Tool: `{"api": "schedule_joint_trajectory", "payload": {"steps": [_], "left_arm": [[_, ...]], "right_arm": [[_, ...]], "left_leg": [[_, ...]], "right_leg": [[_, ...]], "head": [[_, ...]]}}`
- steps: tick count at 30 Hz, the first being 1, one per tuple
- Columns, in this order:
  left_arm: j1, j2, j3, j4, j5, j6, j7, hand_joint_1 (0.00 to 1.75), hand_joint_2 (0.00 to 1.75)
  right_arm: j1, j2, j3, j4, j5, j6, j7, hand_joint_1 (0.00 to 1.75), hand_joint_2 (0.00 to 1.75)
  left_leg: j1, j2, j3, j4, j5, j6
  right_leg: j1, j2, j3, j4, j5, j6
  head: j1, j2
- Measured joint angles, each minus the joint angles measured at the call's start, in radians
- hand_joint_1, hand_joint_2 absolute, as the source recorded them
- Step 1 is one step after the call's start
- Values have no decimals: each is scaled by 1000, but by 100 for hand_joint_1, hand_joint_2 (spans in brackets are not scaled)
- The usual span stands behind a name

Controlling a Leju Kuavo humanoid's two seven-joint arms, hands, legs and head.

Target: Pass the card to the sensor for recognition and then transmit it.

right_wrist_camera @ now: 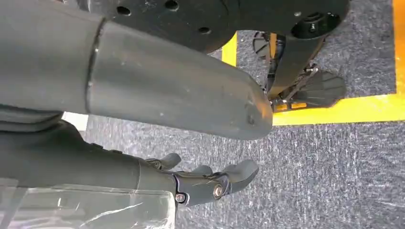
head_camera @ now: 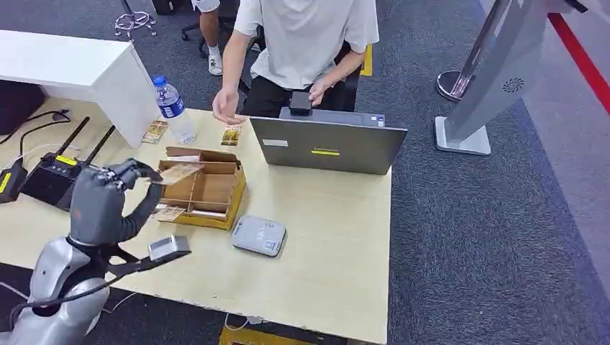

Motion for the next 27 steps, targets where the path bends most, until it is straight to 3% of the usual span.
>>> {"api": "schedule_joint_trajectory", "payload": {"steps": [3,8,12,18,27], "left_arm": [[-169,-8,0,50,-89,6,31,175,175],[-434,-49,-17,242,-221,-17,102,175,175],[-574,-82,-70,378,-252,-47,126,175,175],[-650,-97,-102,441,-229,-76,153,175,175],[-660,-98,-103,451,-194,-90,155,175,175]], "right_arm": [[-5,0,5,0,26,8,2,0,0],[-11,0,21,0,54,15,5,0,0],[-14,0,26,0,56,16,7,0,0],[-13,0,26,0,56,16,14,0,0],[-13,0,26,0,53,14,19,0,0]], "left_leg": [[0,-1,0,0,3,-1],[-1,0,-1,0,6,-1],[-1,2,-2,0,6,-2],[-1,4,-3,0,6,-1],[-1,5,-4,0,6,-1]], "right_leg": [[0,0,2,0,3,2],[0,2,-1,0,7,0],[0,4,-1,0,8,1],[0,6,-3,0,8,1],[0,7,-4,0,8,1]], "head": [[0,0],[0,0],[1,0],[1,0],[1,0]]}}
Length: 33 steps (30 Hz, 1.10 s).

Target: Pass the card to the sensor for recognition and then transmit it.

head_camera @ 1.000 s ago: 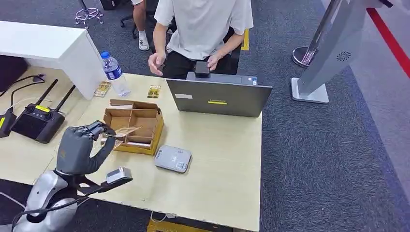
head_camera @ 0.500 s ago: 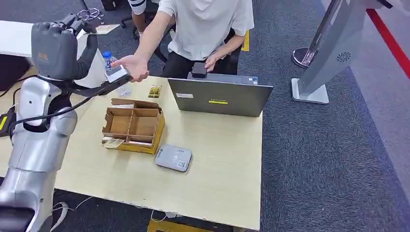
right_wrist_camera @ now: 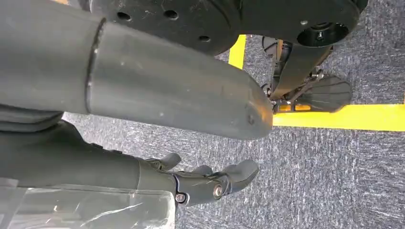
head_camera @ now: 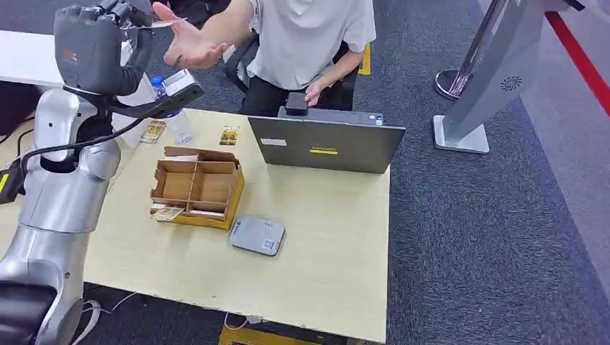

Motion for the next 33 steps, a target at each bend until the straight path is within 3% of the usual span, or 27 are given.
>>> {"api": "schedule_joint_trajectory", "payload": {"steps": [1,20,24,26,29,33], "left_arm": [[0,0,0,1,1,-2,0,0,175],[8,3,0,23,54,-1,9,0,175],[53,45,10,23,86,15,-4,0,175],[98,87,34,23,127,34,-26,0,175],[191,173,122,23,234,69,-96,0,175],[328,277,322,37,400,73,-197,0,175]], "right_arm": [[0,0,0,0,0,0,0,0,0],[3,0,-2,0,-14,-1,6,0,0],[7,-1,-8,0,-18,-2,6,0,0],[8,-1,-10,0,-22,-5,2,0,0],[13,-1,-19,0,-34,-10,-3,0,0],[21,-3,-32,0,-36,-12,-14,0,0]], "left_leg": [[0,0,0,0,0,0],[0,0,-1,0,0,0],[0,0,-1,0,0,0],[0,2,-1,-1,0,0],[1,7,0,-2,-2,-2],[2,10,-1,-3,-3,-4]], "right_leg": [[0,0,0,0,0,0],[0,0,0,0,0,0],[0,0,0,0,0,0],[0,2,0,1,0,0],[0,8,-1,2,-1,-2],[1,10,-3,2,-3,-3]], "head": [[0,0],[0,0],[0,0],[2,0],[0,0],[-2,0]]}}
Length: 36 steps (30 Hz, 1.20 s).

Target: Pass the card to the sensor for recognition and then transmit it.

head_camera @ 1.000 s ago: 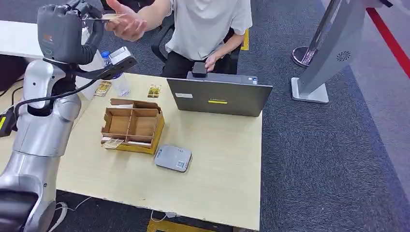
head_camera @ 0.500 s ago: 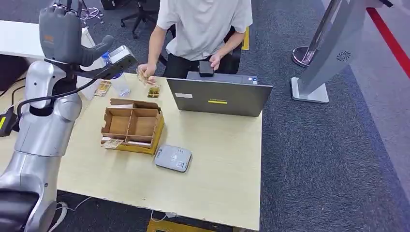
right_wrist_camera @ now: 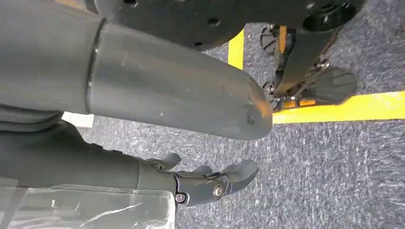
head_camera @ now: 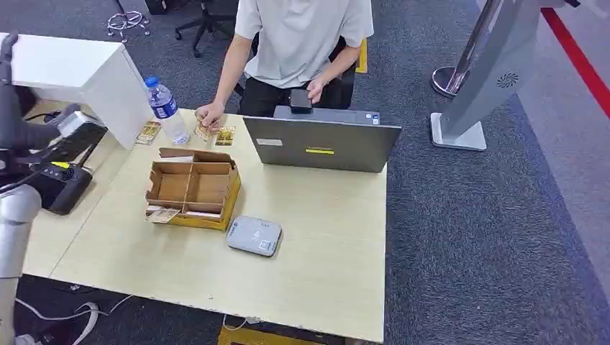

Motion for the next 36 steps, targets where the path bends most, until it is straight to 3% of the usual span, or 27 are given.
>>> {"api": "schedule_joint_trajectory", "payload": {"steps": [3,6,9,10,12,13,14,15,17,20,22,25,26,29,30,34,36], "left_arm": [[73,60,183,56,132,-45,-76,0,175],[89,113,347,174,218,-97,-204,0,175],[79,179,502,337,292,-172,-243,0,175],[62,209,594,402,361,-241,-243,0,175],[53,242,705,541,509,-391,-226,0,175],[63,264,779,601,622,-488,-196,0,175],[85,277,844,652,731,-563,-156,0,0],[103,285,927,713,864,-623,-90,0,0],[143,282,1121,824,1077,-653,26,0,0],[238,213,1284,916,1282,-641,60,0,0],[278,151,1350,968,1348,-618,75,0,0],[321,36,1404,1018,1354,-545,110,0,0],[332,-11,1412,1035,1348,-521,122,0,175],[353,-129,1415,1061,1290,-464,126,0,175],[356,-162,1415,1068,1270,-453,126,0,175],[367,-282,1379,1088,1119,-366,150,0,175],[371,-315,1347,1092,1064,-344,169,0,175]], "right_arm": [[2,-1,-6,0,-3,0,-6,0,0],[4,-5,-15,-1,-9,0,-10,0,0],[3,-10,-21,-3,-13,1,-17,0,0],[4,-14,-23,-3,-16,1,-23,0,0],[5,-21,-28,-3,-17,4,-28,0,0],[5,-25,-29,-4,-18,11,-32,0,0],[3,-29,-31,-4,-18,14,-35,0,0],[1,-34,-34,-4,-19,17,-36,0,0],[-1,-42,-38,-4,-18,23,-36,0,0],[-3,-48,-42,-4,-9,26,-32,0,0],[-10,-53,-42,-4,2,26,-25,0,0],[-18,-56,-42,-4,23,24,-18,0,0],[-19,-57,-42,-4,27,24,-18,0,0],[-23,-59,-33,-4,60,7,-16,0,0],[-25,-61,-26,-4,69,2,-14,0,175],[-30,-62,-5,-4,108,-26,9,0,175],[-30,-62,8,-4,130,-33,22,0,175]], "left_leg": [[1,2,0,0,-1,-2],[2,-1,-1,0,-1,-2],[3,1,-1,0,-2,-4],[4,1,-1,0,-3,-4],[4,1,-1,0,-3,-4],[4,0,-1,0,-3,-4],[4,-1,-2,0,-3,-3],[4,-2,0,0,-4,-4],[3,-1,2,0,-6,-4],[-1,-4,2,0,-6,-3],[0,-6,3,0,-8,0],[-4,-9,5,0,-8,1],[-4,-9,5,0,-8,2],[-5,-9,6,1,-7,4],[-5,-9,6,1,-8,5],[-5,-10,6,2,-9,7],[-5,-10,6,3,-9,7]], "right_leg": [[0,2,-1,0,-1,-2],[1,-1,-1,0,-2,-2],[3,2,-1,0,-2,-3],[3,2,-1,0,-2,-3],[4,2,0,0,-2,-3],[4,0,0,0,-4,-4],[4,-1,1,0,-4,-4],[4,-1,1,0,-4,-5],[3,0,1,-1,-5,-4],[-1,-4,2,-2,-7,-1],[-1,-7,3,-2,-10,1],[-4,-9,8,-3,-10,3],[-4,-10,9,-3,-9,3],[-5,-10,10,-4,-7,6],[-5,-10,10,-5,-7,6],[-5,-10,12,-5,-7,7],[-5,-10,11,-5,-7,7]], "head": [[-3,0],[0,0],[1,0],[1,0],[0,0],[0,0],[1,0],[3,0],[-2,0],[-2,0],[-2,0],[3,0],[0,0],[2,0],[2,0],[3,0],[1,0]]}}
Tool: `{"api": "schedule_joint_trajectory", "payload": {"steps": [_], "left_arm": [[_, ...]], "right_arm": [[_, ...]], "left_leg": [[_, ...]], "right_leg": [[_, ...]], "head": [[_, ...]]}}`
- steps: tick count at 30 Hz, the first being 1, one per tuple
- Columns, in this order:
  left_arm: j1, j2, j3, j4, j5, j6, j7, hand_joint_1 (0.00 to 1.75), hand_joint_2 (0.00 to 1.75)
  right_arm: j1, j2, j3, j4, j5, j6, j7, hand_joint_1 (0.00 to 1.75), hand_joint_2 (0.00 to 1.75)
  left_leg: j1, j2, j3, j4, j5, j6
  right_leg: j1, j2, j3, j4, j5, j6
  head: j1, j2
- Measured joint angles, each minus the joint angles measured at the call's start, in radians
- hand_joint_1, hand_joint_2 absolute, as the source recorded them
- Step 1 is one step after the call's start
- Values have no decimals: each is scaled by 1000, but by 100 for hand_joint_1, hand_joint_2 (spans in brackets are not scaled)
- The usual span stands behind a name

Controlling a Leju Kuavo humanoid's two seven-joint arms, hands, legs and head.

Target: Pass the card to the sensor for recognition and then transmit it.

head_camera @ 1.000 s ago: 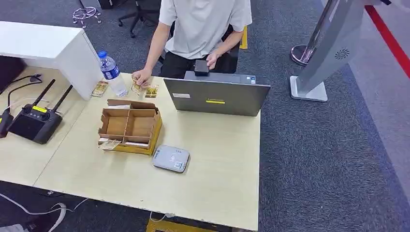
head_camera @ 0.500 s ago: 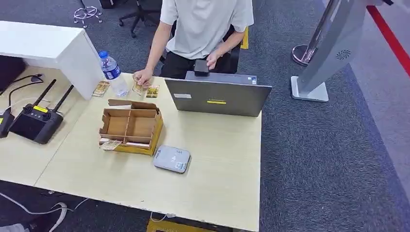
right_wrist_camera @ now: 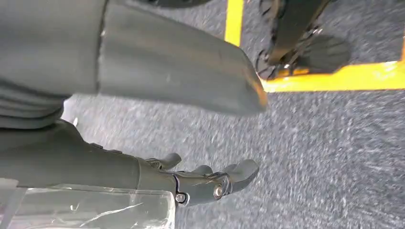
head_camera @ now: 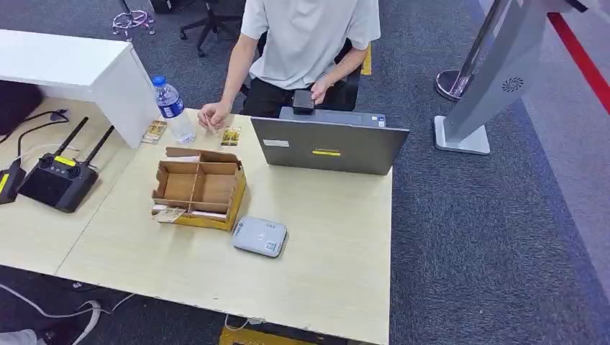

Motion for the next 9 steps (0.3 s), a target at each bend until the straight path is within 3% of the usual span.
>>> {"api": "schedule_joint_trajectory", "payload": {"steps": [4,5,6,9], "left_arm": [[1,-1,-4,1,-6,3,3,0,175],[6,-56,-79,7,-118,34,63,0,175],[21,-119,-227,15,-185,55,105,0,175],[36,-143,-314,15,-199,55,110,0,175]], "right_arm": [[0,0,1,0,3,0,2,0,175],[0,0,27,0,38,-3,29,0,175],[10,0,99,-1,11,-1,41,0,175],[24,0,164,-7,-56,-1,39,0,175]], "left_leg": [[0,0,0,0,0,0],[0,0,0,0,0,0],[0,0,1,0,0,0],[1,0,1,0,0,0]], "right_leg": [[0,0,0,0,0,0],[0,0,0,0,0,0],[0,0,0,0,0,0],[1,0,0,0,0,0]], "head": [[0,0],[3,0],[1,0],[1,0]]}}
